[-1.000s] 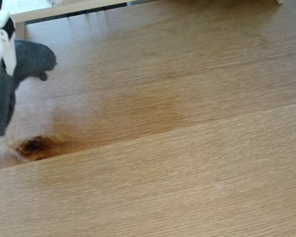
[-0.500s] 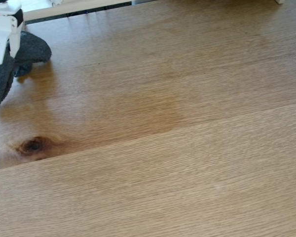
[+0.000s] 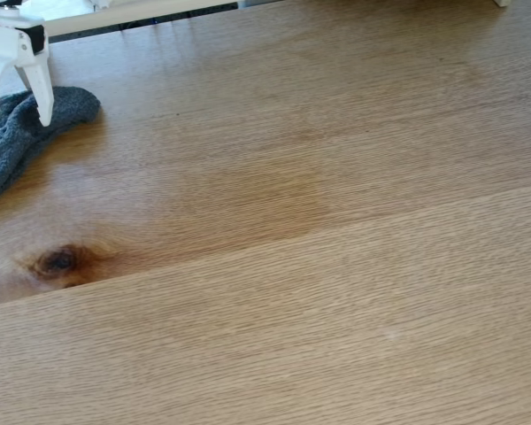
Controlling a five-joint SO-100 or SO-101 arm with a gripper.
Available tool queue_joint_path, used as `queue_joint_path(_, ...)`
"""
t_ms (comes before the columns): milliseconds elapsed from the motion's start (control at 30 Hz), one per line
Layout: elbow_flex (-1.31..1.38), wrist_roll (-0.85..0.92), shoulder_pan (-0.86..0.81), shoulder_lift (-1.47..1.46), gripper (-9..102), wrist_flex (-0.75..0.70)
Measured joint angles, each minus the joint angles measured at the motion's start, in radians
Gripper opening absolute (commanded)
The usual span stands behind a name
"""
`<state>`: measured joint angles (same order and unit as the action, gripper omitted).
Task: Clean the area in front of the robot
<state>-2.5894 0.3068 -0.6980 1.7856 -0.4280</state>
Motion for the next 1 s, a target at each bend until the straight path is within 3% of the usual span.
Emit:
queue_joint_path(133, 0.074, -0.115, 0.175, 0.038, 0, -0.150)
queue_joint_path(400, 0.173, -0.476, 0.575, 0.138, 0, -0.311)
queue_joint_path(567, 0.176, -0.652, 0.646, 0.202, 0, -0.337)
queue_joint_path(833, 0.146, -0.637, 0.670, 0.410, 0, -0.500)
queue_joint_path(1000, -0.110, -0.535, 0.667, 0.730, 0, -0.538)
